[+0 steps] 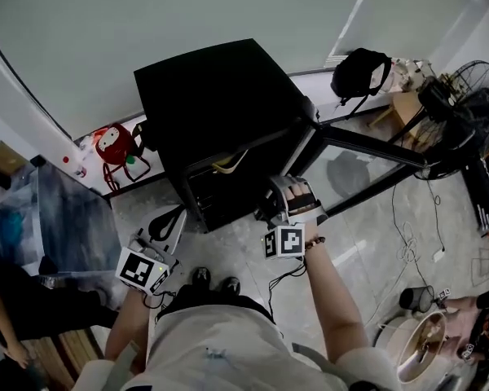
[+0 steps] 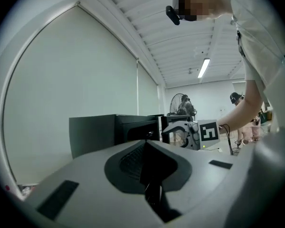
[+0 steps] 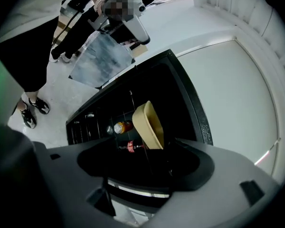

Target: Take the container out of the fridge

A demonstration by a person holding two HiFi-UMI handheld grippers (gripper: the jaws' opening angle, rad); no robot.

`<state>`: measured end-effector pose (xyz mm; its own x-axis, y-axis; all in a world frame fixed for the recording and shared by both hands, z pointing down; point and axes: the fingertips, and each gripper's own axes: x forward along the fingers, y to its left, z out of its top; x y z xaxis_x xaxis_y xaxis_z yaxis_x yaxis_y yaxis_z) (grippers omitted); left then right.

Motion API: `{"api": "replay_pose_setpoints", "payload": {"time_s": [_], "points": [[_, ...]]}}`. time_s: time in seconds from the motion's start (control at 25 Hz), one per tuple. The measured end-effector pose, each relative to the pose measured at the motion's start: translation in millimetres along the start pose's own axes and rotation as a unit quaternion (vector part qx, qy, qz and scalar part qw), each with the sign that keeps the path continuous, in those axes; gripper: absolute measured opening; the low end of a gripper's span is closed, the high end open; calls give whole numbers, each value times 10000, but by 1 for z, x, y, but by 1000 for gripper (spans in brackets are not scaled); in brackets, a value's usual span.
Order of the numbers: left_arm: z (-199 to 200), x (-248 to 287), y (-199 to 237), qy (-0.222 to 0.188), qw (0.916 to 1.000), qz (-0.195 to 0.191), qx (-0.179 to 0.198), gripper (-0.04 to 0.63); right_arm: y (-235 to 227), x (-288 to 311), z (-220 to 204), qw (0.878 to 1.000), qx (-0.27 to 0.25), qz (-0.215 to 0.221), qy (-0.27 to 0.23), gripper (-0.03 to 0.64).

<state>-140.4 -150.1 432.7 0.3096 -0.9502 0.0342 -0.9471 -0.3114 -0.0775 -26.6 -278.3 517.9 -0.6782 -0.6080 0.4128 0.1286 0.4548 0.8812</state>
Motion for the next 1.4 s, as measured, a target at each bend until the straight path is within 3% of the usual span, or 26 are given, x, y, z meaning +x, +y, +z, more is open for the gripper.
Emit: {"api": "replay_pose_setpoints", "payload": {"time_s": [0.28,0.76,1.04,1.08,1.12,1.16,1.4], "points": [[-5,-42,38,147,9975,691,-62,6,-8,50,18,10000,18,-16,-75,334],[-15,-83,72,289,9911,1294,-152,6,-2,109,29,9977,-667,28,78,334],[-9,-83,79,187,9900,1394,-113,6,-8,121,31,9969,-769,-145,96,330],[-8,-82,80,175,9900,1394,-117,6,-9,120,32,9962,-845,-166,91,322],[-8,-81,80,163,9901,1387,-124,6,-9,118,33,9954,-930,-194,90,247],[-9,-81,81,157,9903,1373,-132,6,-9,117,34,9948,-992,-213,92,218],[-13,-75,82,159,9921,1229,-189,6,-11,99,37,9936,-1104,-191,164,209]]}}
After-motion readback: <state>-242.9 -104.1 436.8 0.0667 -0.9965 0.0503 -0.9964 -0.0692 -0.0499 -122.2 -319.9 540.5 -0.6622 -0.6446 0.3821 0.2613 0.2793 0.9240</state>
